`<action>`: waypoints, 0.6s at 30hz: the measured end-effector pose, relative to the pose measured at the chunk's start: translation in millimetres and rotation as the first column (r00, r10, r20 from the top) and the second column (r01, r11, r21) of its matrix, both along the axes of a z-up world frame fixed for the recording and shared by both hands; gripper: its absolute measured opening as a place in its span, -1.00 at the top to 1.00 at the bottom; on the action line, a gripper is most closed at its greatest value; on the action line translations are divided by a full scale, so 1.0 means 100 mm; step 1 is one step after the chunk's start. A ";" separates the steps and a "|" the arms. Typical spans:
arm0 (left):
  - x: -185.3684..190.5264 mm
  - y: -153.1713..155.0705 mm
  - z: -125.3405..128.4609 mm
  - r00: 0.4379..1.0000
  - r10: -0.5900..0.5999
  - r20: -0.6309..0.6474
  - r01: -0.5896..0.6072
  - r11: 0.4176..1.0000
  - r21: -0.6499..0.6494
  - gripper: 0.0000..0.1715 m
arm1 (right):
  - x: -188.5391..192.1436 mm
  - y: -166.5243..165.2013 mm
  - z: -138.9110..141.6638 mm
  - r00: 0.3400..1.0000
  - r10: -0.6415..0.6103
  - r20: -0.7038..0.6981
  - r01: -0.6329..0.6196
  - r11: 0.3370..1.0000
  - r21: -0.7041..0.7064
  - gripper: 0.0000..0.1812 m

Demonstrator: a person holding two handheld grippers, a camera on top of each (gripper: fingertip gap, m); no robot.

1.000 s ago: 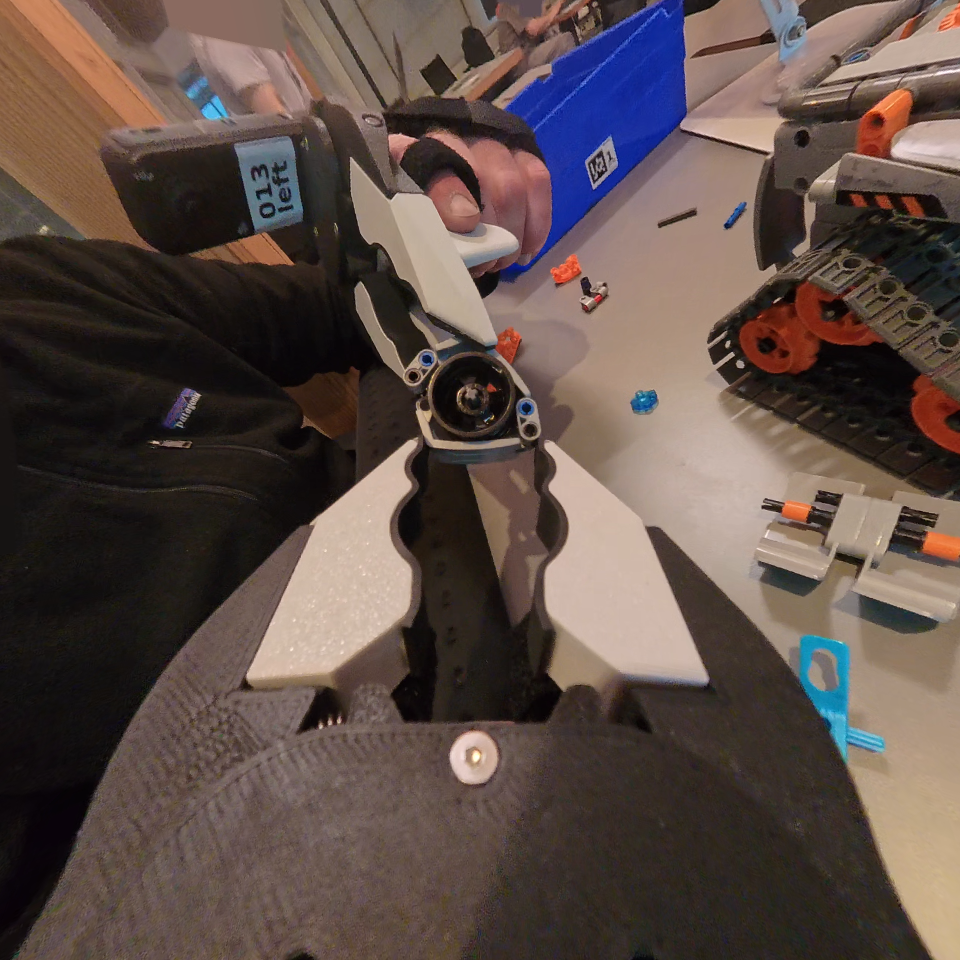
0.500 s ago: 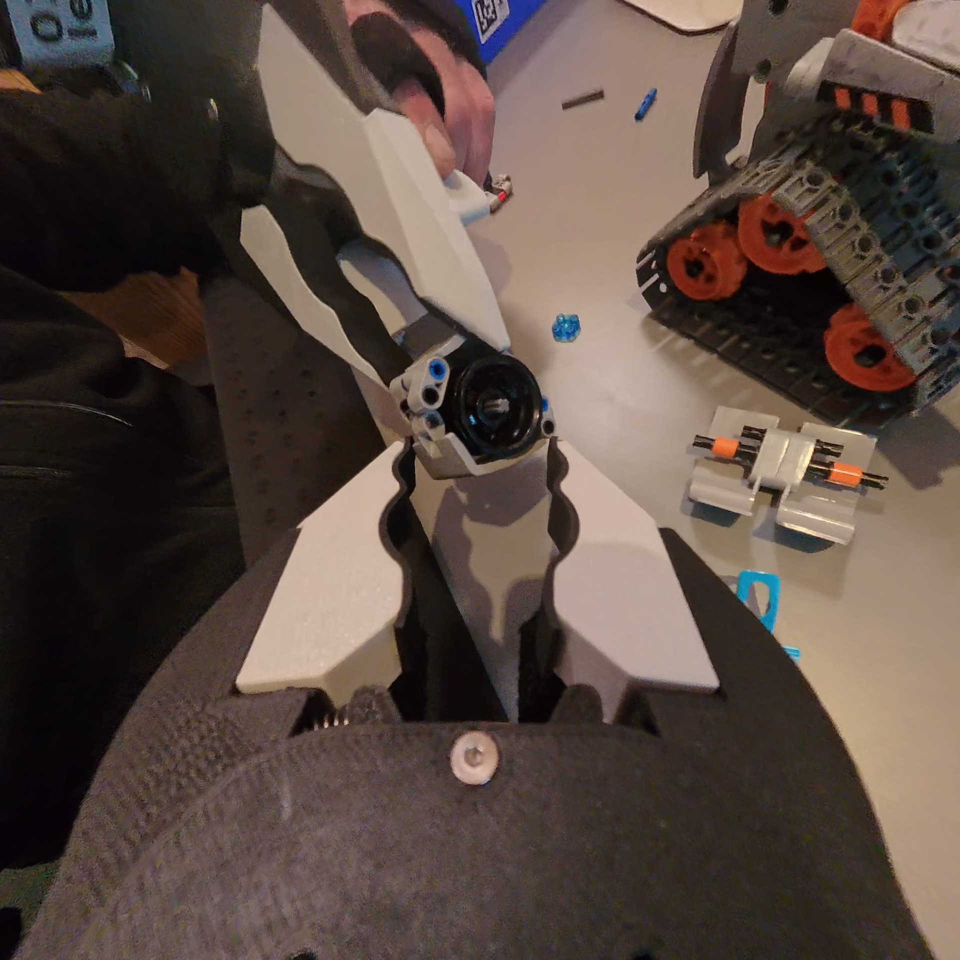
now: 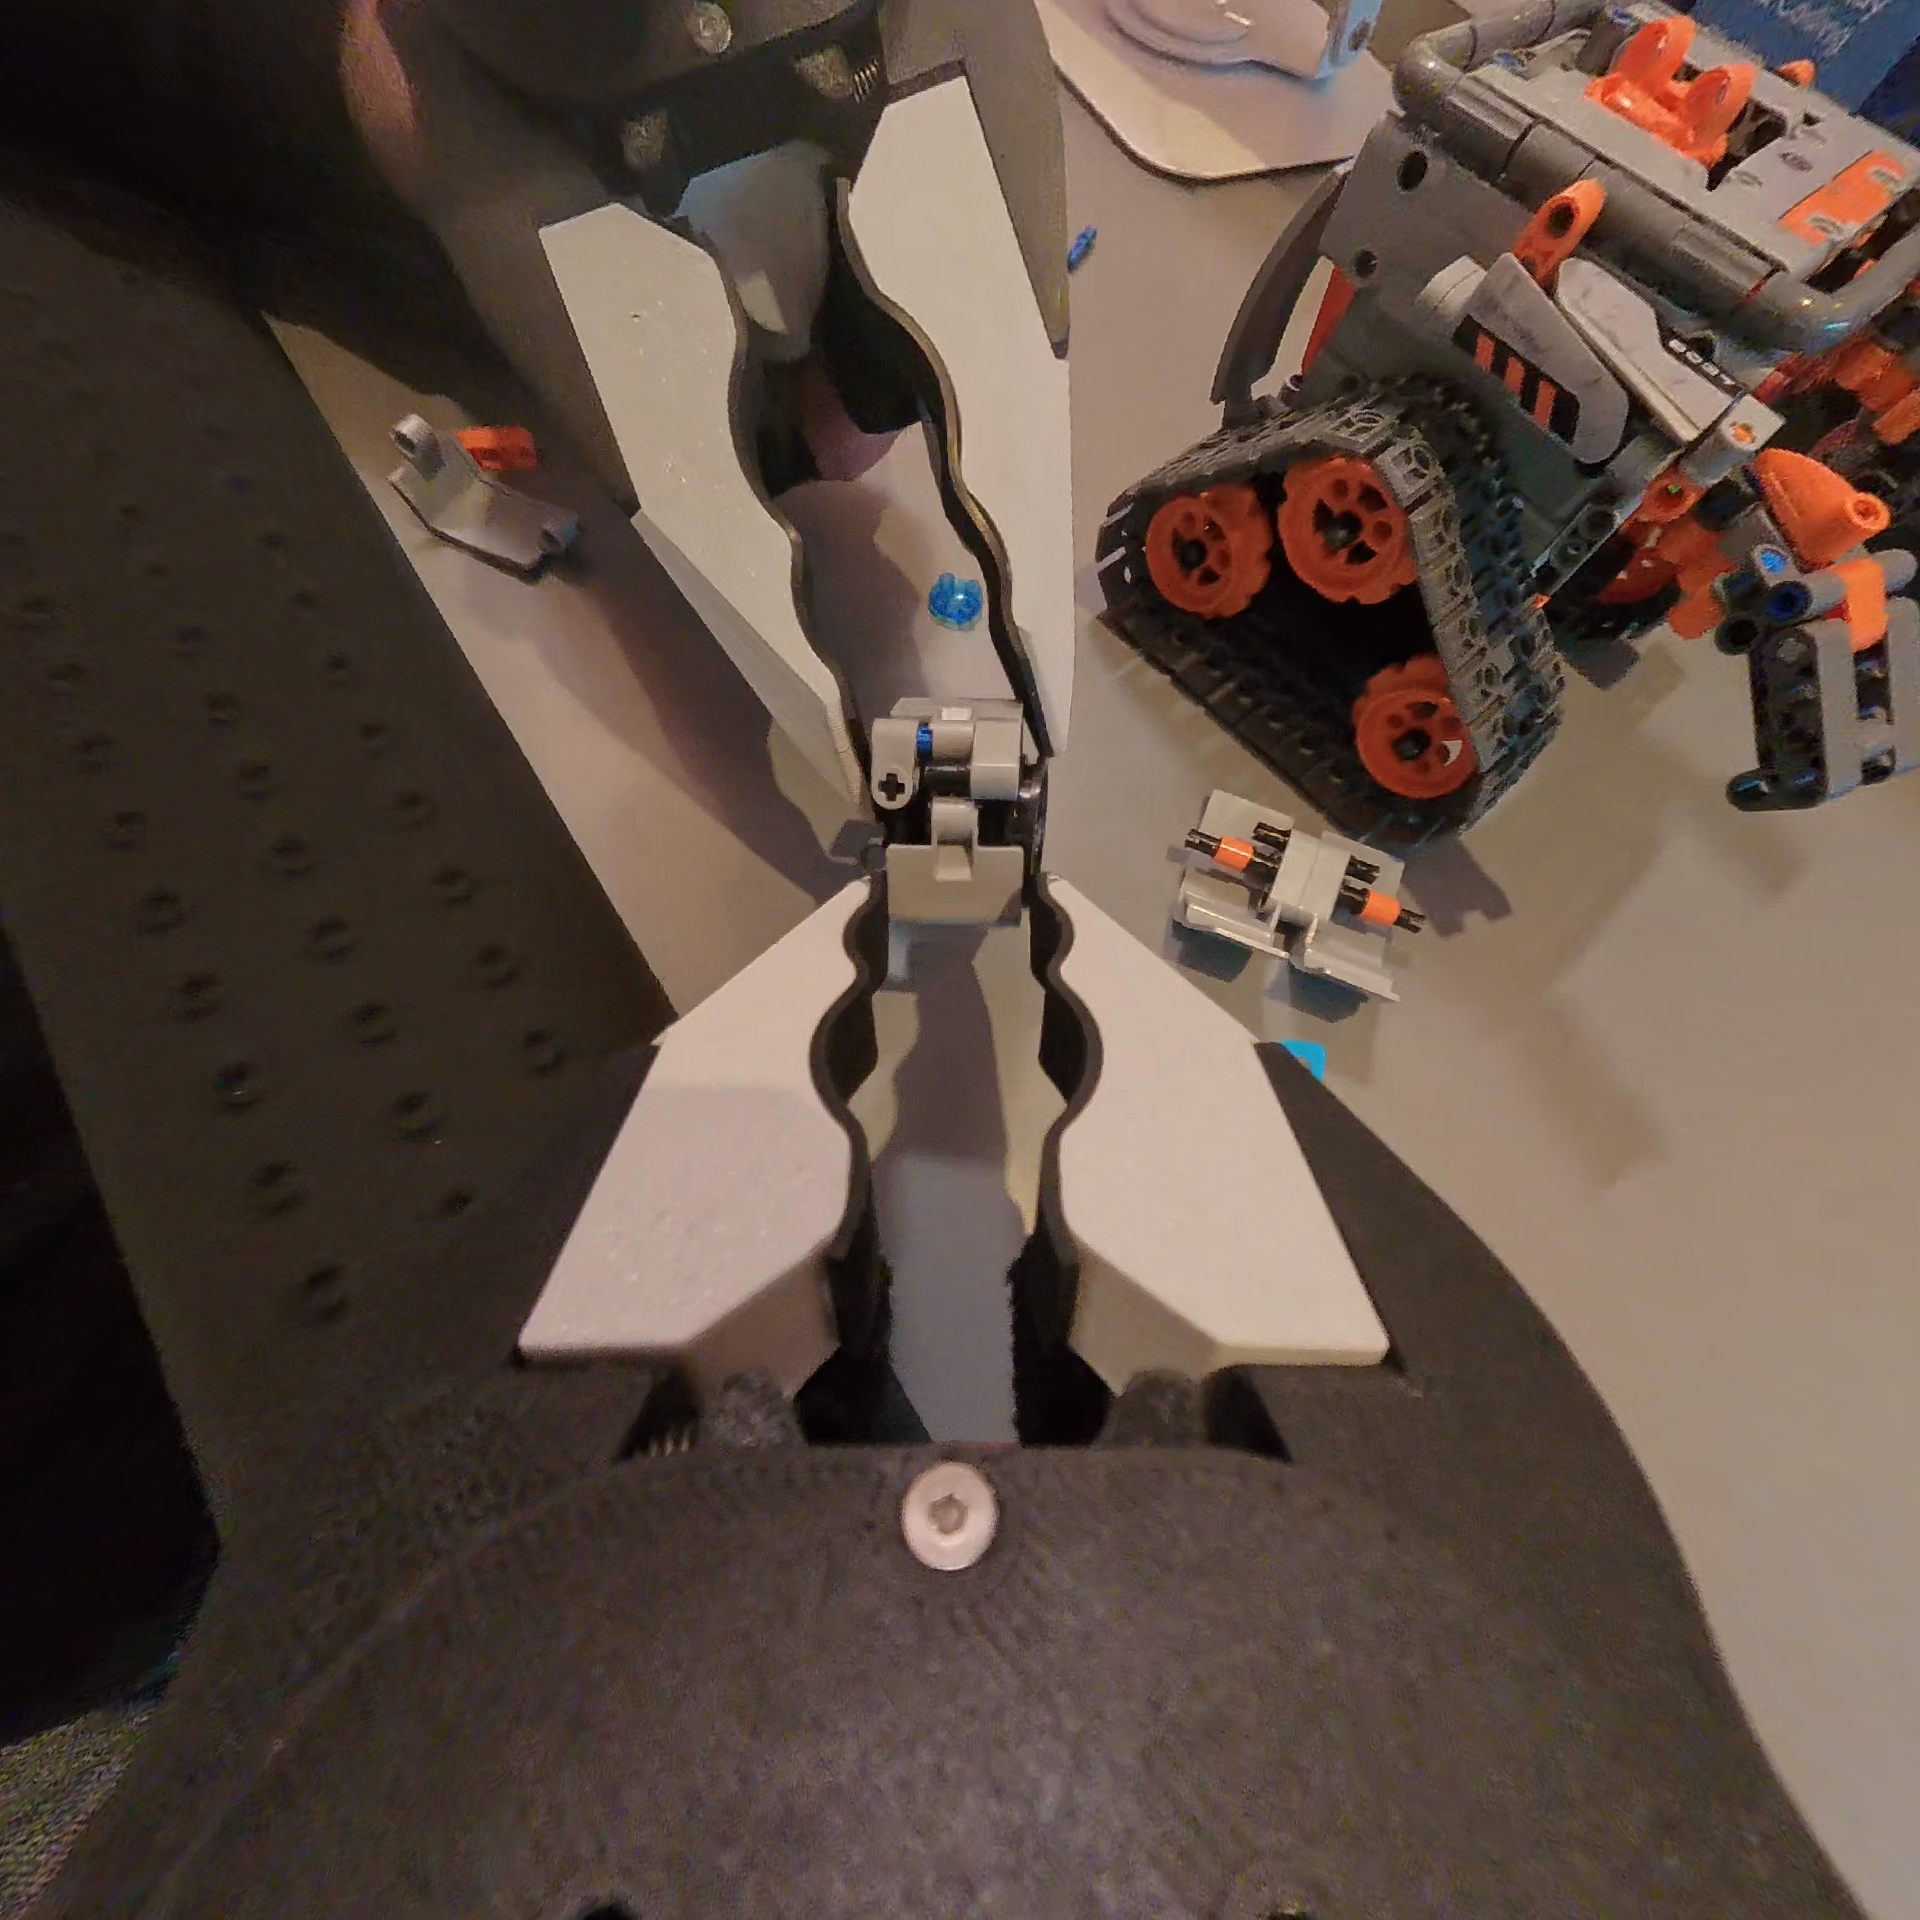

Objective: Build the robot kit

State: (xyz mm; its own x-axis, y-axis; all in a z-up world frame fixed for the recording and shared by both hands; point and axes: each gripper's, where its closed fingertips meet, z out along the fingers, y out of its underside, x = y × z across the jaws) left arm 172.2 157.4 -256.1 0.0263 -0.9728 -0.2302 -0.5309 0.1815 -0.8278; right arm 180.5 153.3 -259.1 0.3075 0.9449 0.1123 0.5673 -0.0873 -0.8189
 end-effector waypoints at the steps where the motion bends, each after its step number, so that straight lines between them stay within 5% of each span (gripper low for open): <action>1: 0.00 0.01 -0.02 1.000 0.009 -0.006 -0.009 1.000 -0.004 0.65 | 0.00 0.01 -0.02 1.000 -0.008 0.011 0.008 1.000 0.014 0.73; 18: -0.02 0.07 -0.23 0.995 0.003 -0.101 -0.007 0.999 -0.043 0.74 | 0.04 0.08 -0.14 0.998 0.042 0.049 -0.037 0.995 -0.089 0.75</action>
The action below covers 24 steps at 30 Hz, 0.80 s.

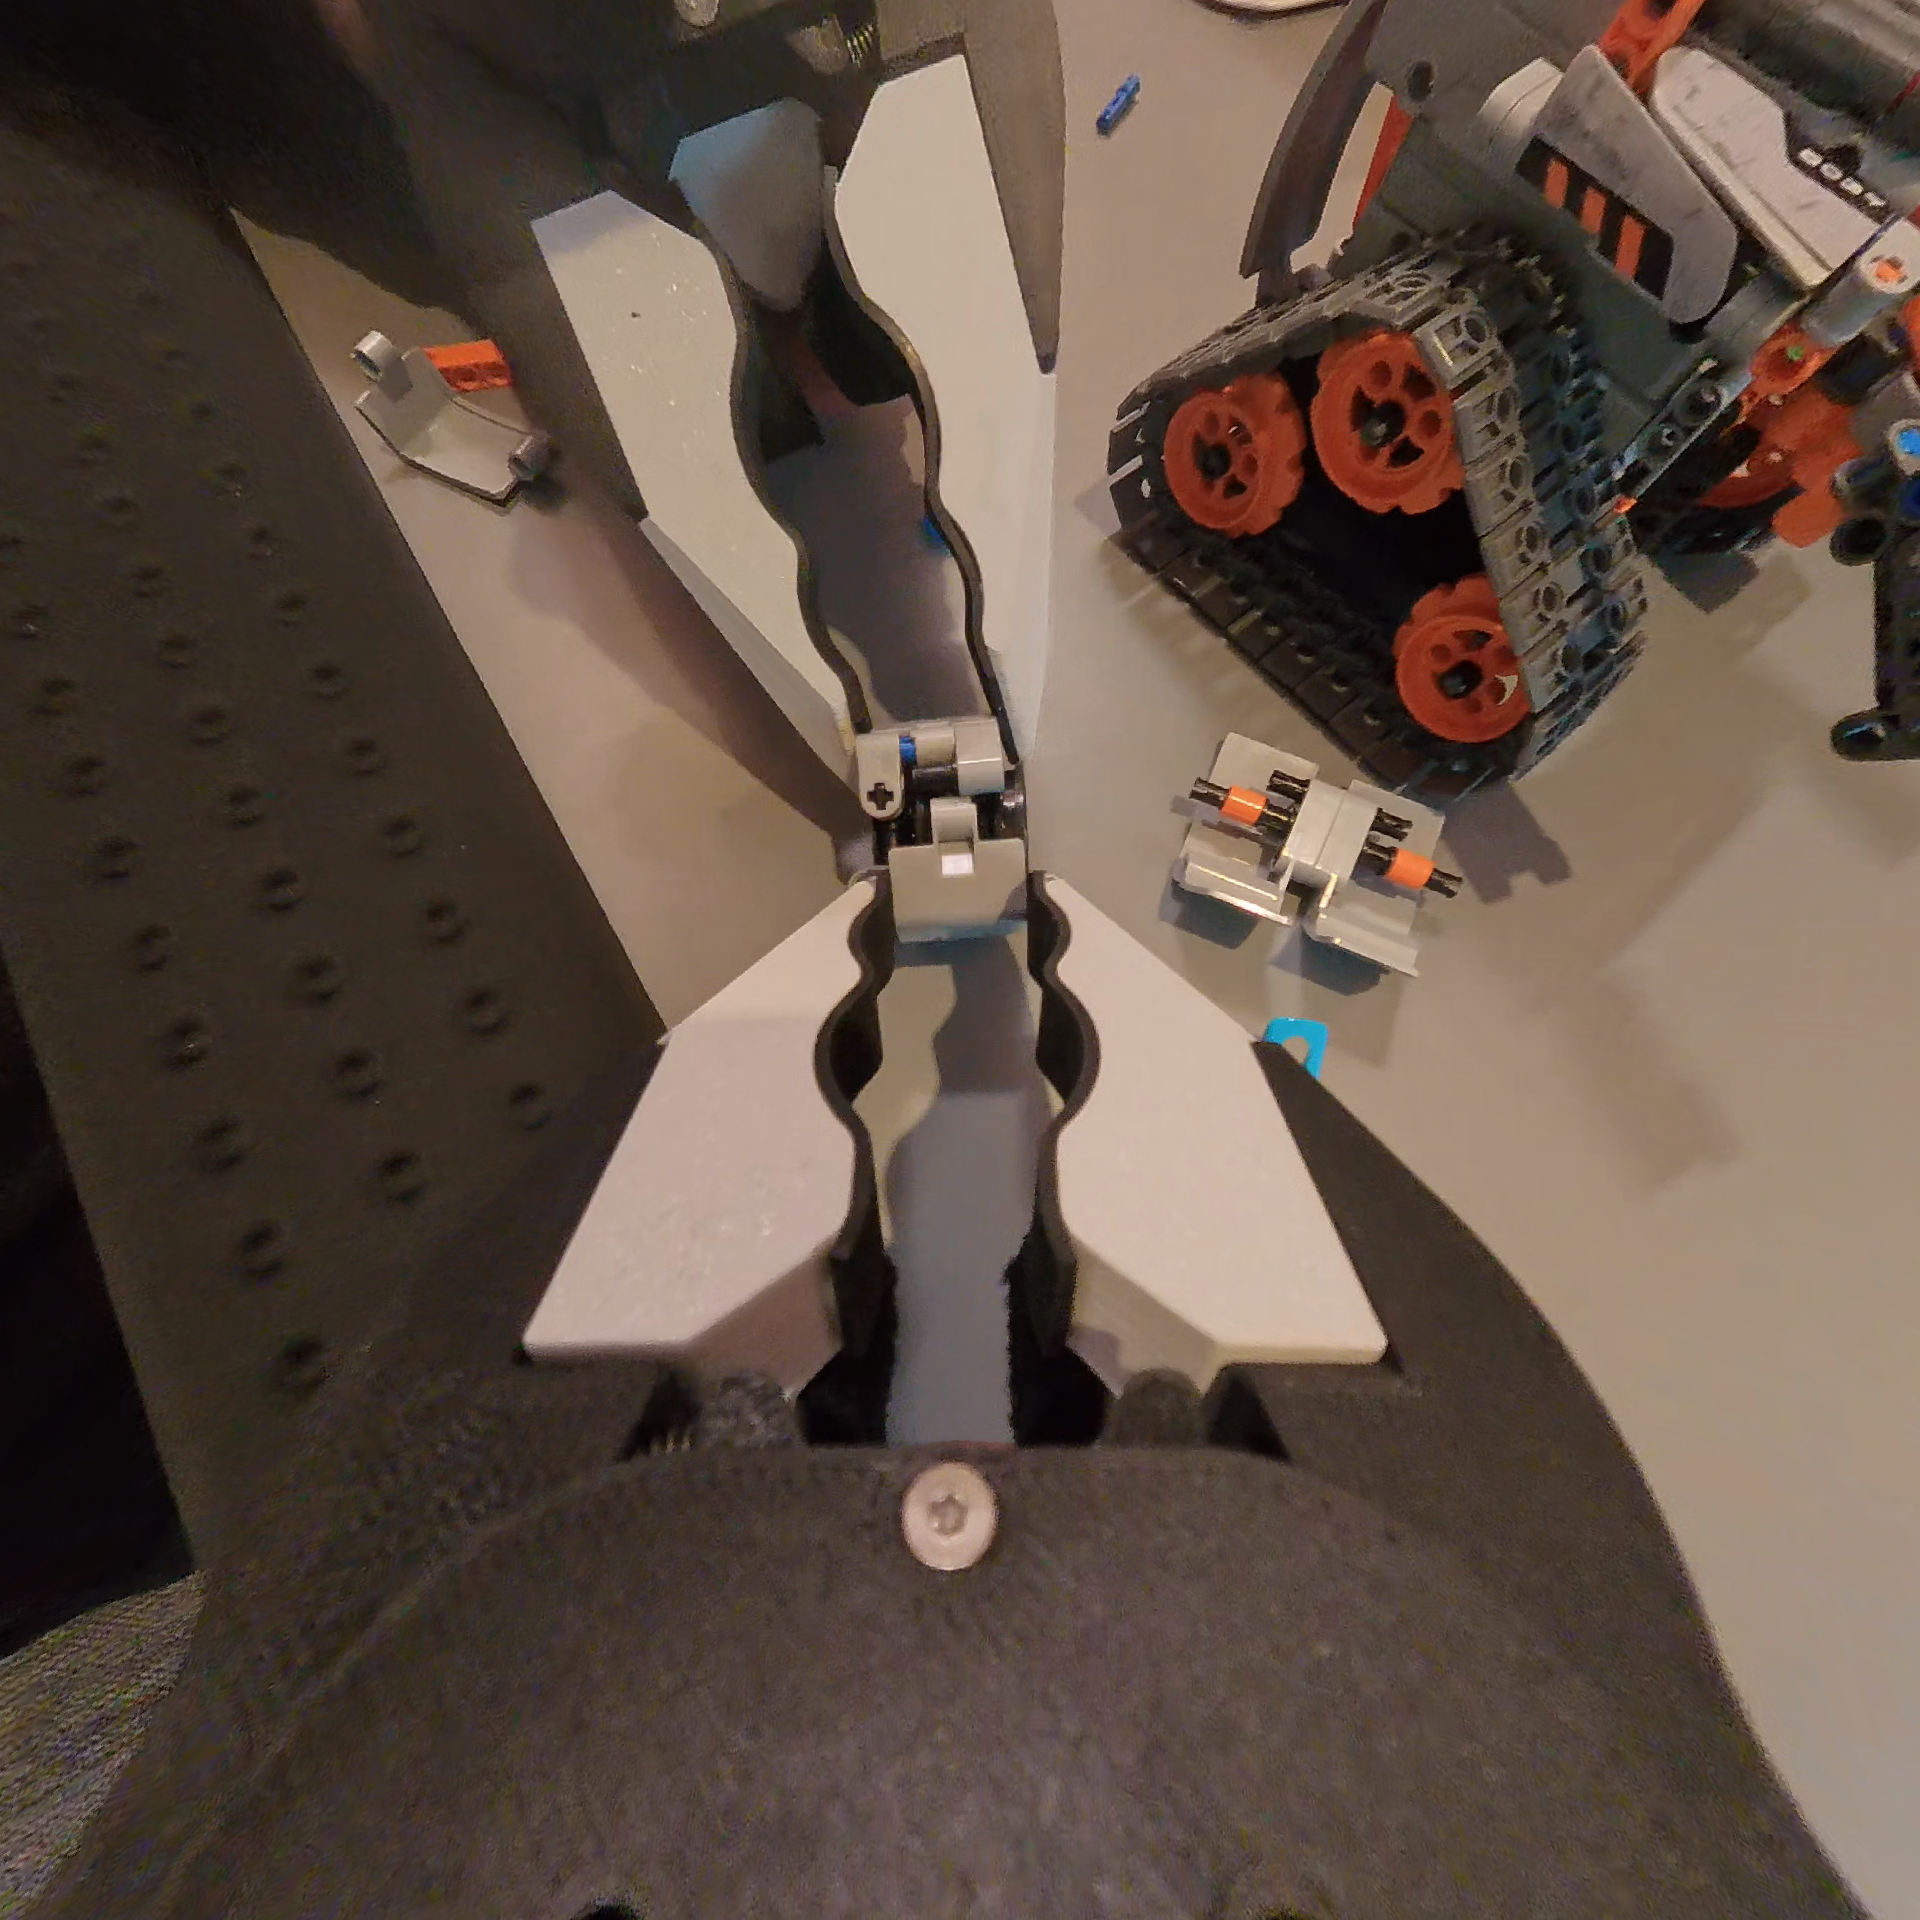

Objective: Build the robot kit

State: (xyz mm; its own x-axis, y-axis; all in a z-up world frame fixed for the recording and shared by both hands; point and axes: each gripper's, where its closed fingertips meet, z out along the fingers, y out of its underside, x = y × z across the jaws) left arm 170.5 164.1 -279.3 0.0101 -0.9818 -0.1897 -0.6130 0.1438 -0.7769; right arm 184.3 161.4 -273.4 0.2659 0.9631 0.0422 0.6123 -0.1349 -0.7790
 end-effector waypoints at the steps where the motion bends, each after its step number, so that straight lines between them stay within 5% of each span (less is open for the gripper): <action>1: 0.00 0.00 -0.01 1.000 -0.001 -0.004 0.001 1.000 0.004 0.73 | 0.00 0.01 0.00 1.000 0.002 0.002 -0.002 1.000 0.016 0.75; 24: -0.01 0.00 0.02 0.998 -0.028 -0.055 0.028 1.000 0.009 0.74 | 0.00 0.01 0.08 1.000 0.020 -0.018 -0.017 0.988 0.152 0.76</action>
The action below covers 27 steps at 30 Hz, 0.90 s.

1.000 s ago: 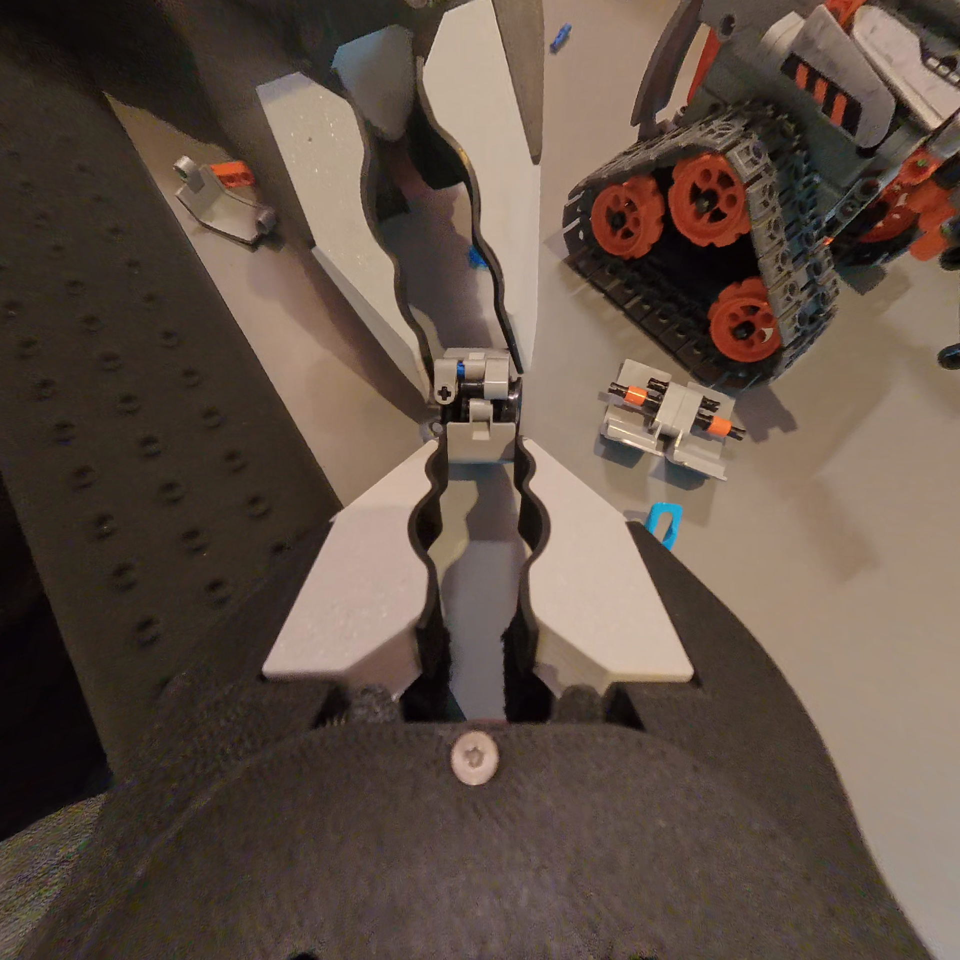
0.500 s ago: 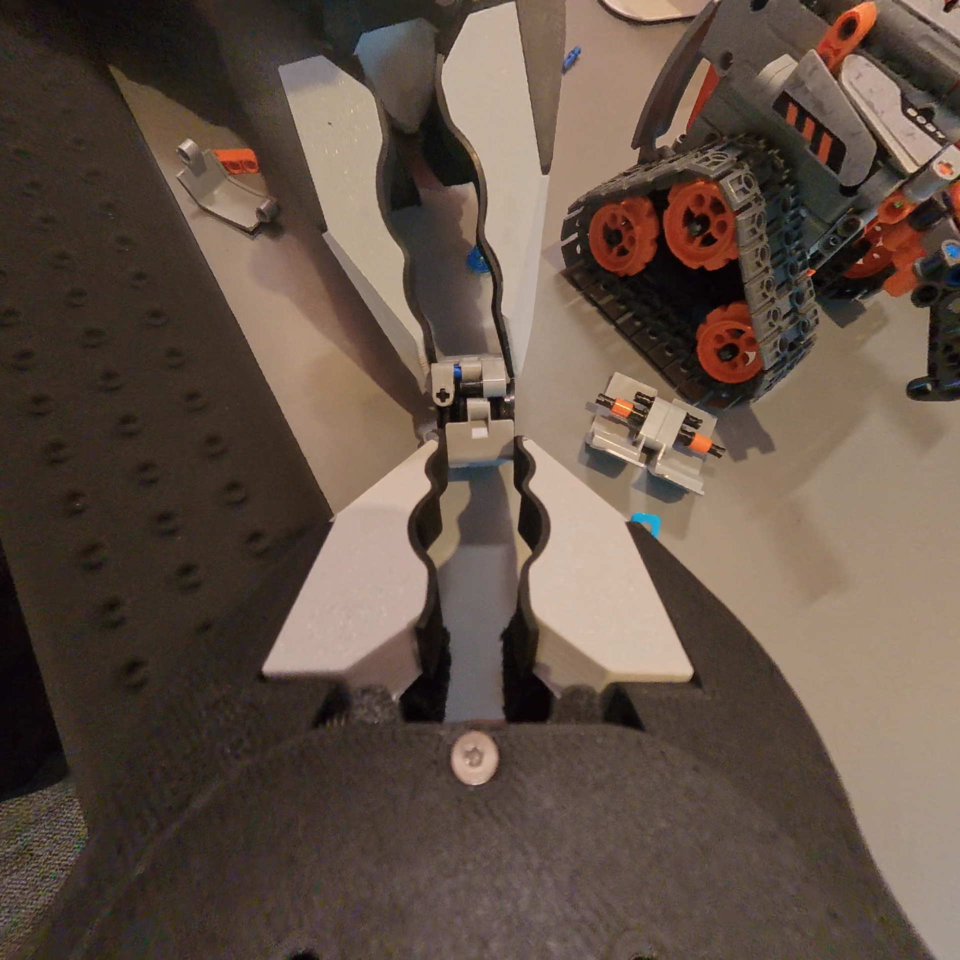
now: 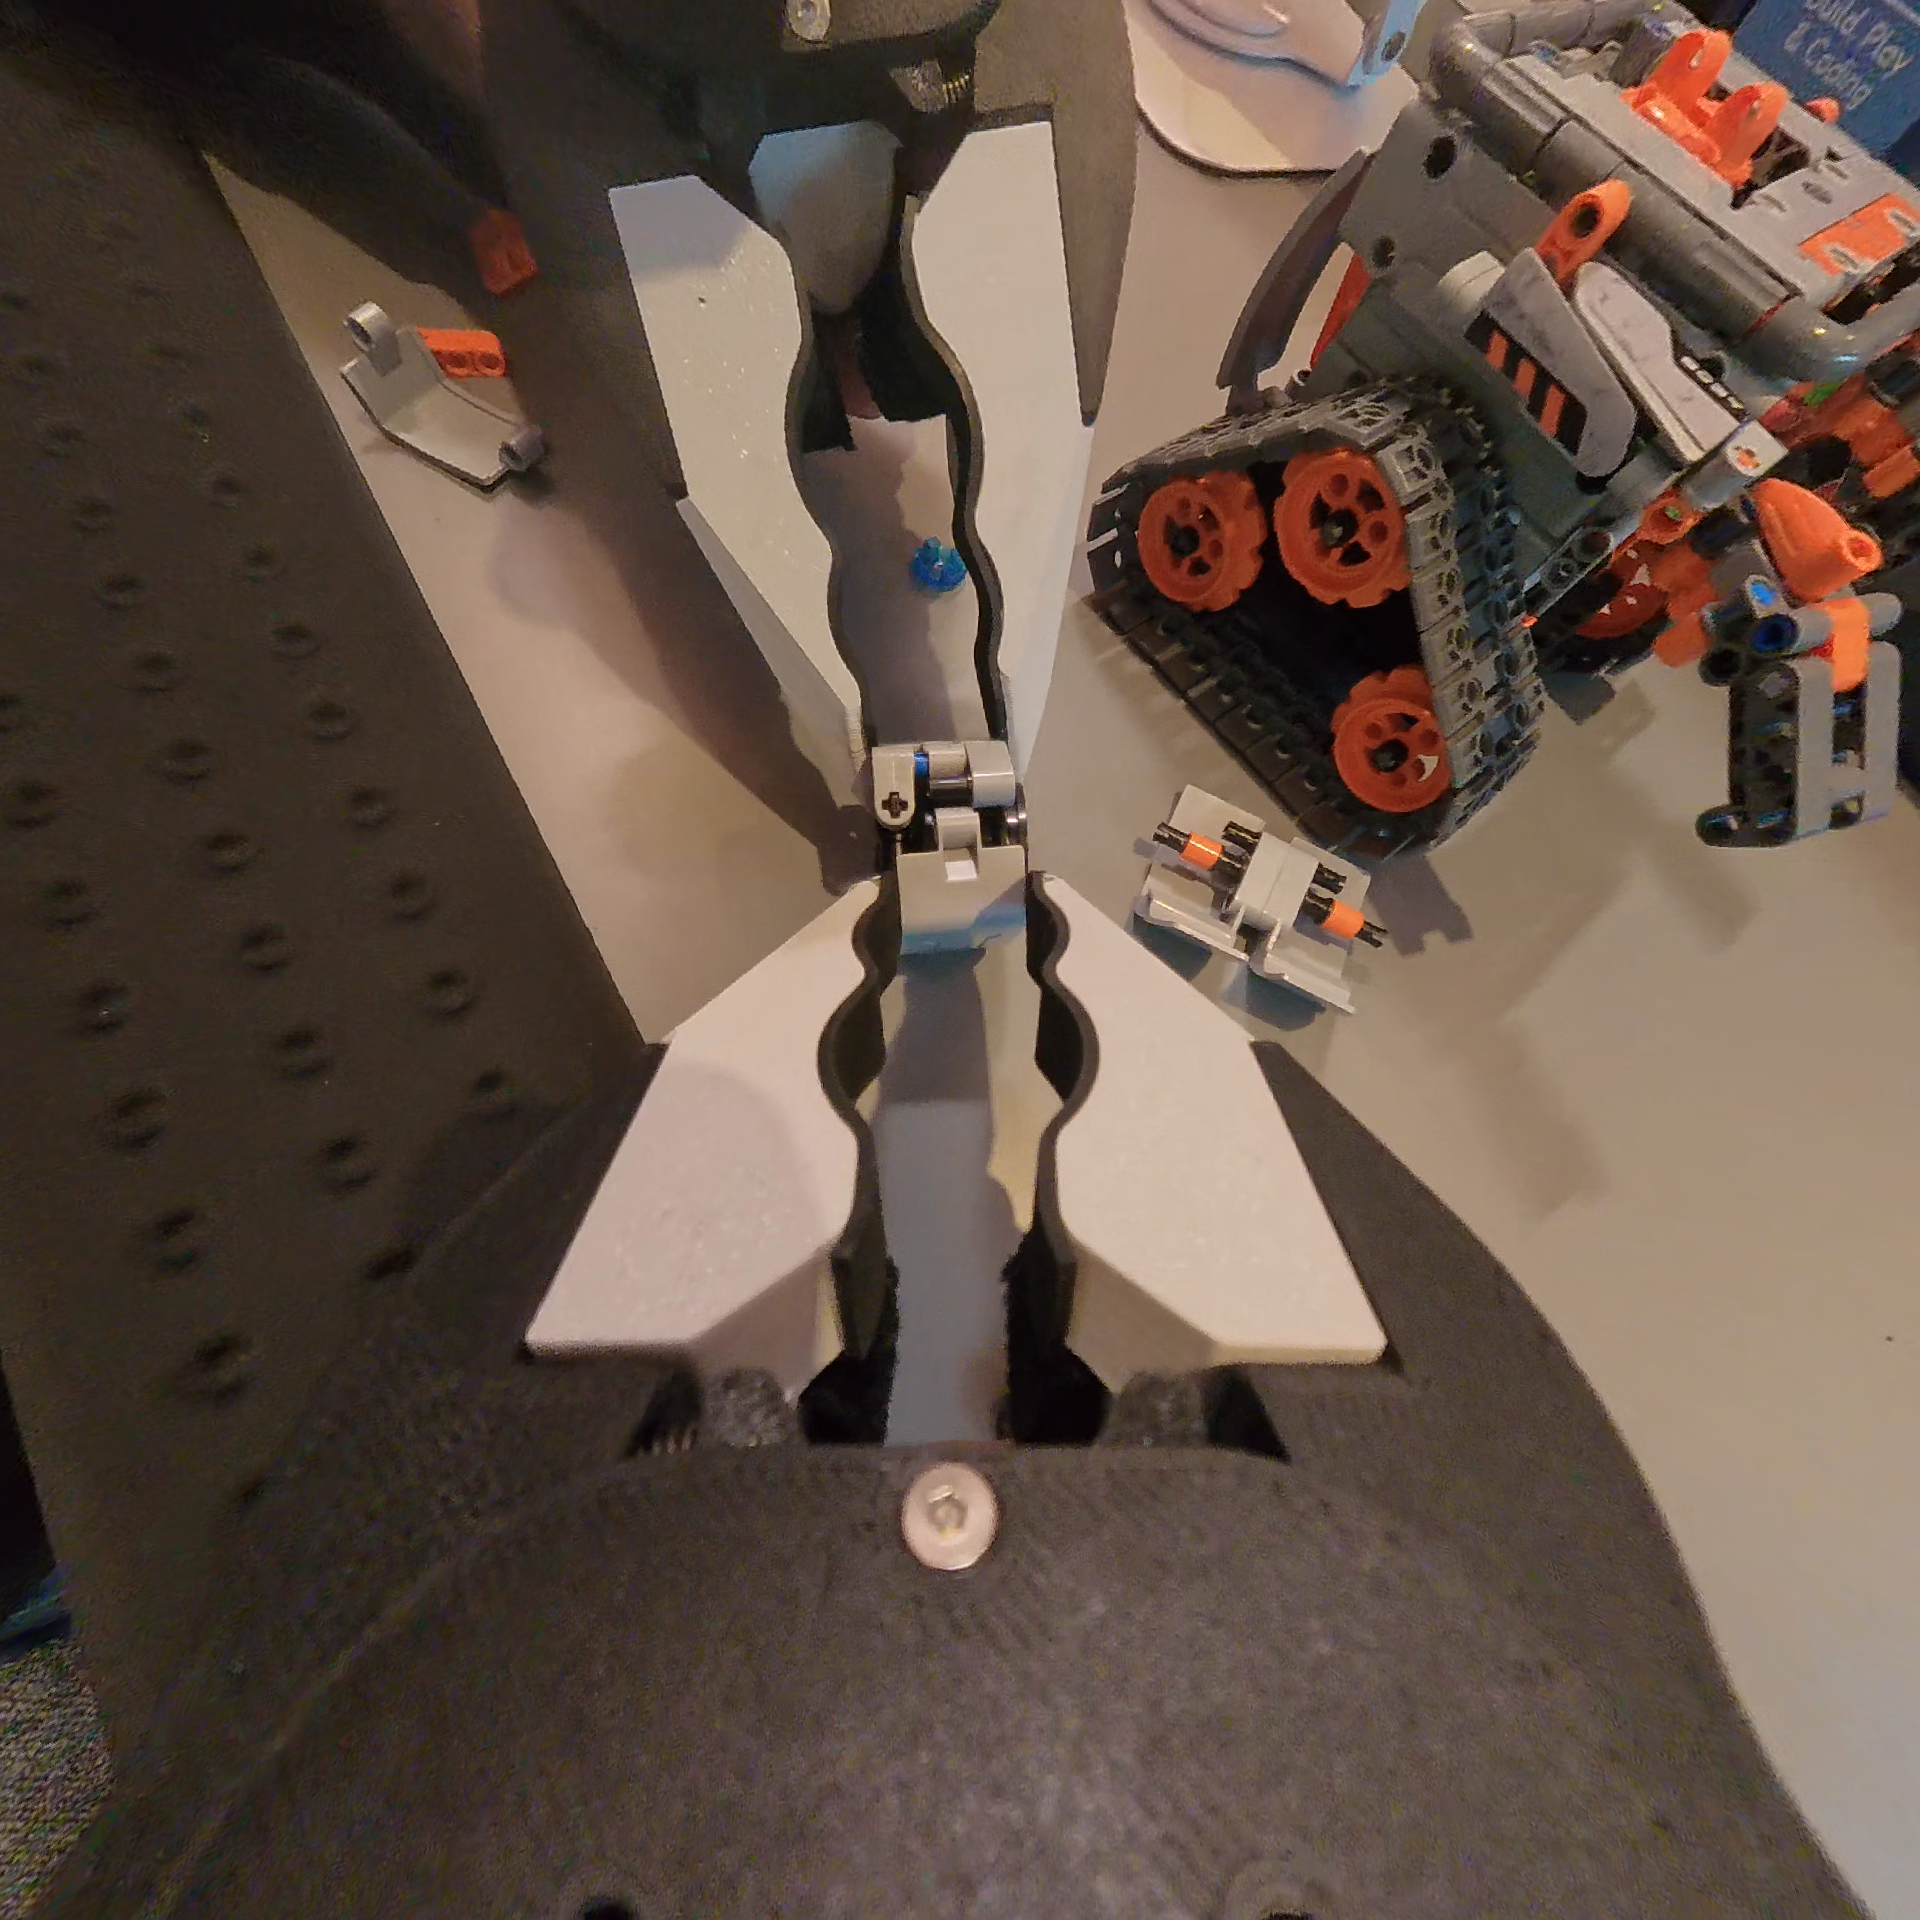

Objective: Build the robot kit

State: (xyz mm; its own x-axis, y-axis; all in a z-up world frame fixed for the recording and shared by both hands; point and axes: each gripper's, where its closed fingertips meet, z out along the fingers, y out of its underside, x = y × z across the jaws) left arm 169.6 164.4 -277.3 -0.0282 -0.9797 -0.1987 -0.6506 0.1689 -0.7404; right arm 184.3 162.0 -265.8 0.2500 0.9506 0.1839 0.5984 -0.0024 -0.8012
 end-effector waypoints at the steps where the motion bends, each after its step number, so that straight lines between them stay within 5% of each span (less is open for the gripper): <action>1: 0.00 0.00 0.00 1.000 -0.004 0.000 0.004 1.000 0.004 0.74 | -0.01 0.00 0.00 1.000 0.004 0.002 -0.004 1.000 0.007 0.76; 27: 0.01 -0.04 -0.01 0.999 -0.020 -0.029 0.018 0.999 -0.050 0.74 | -0.01 -0.07 0.07 0.995 0.068 -0.074 -0.071 0.997 -0.036 0.77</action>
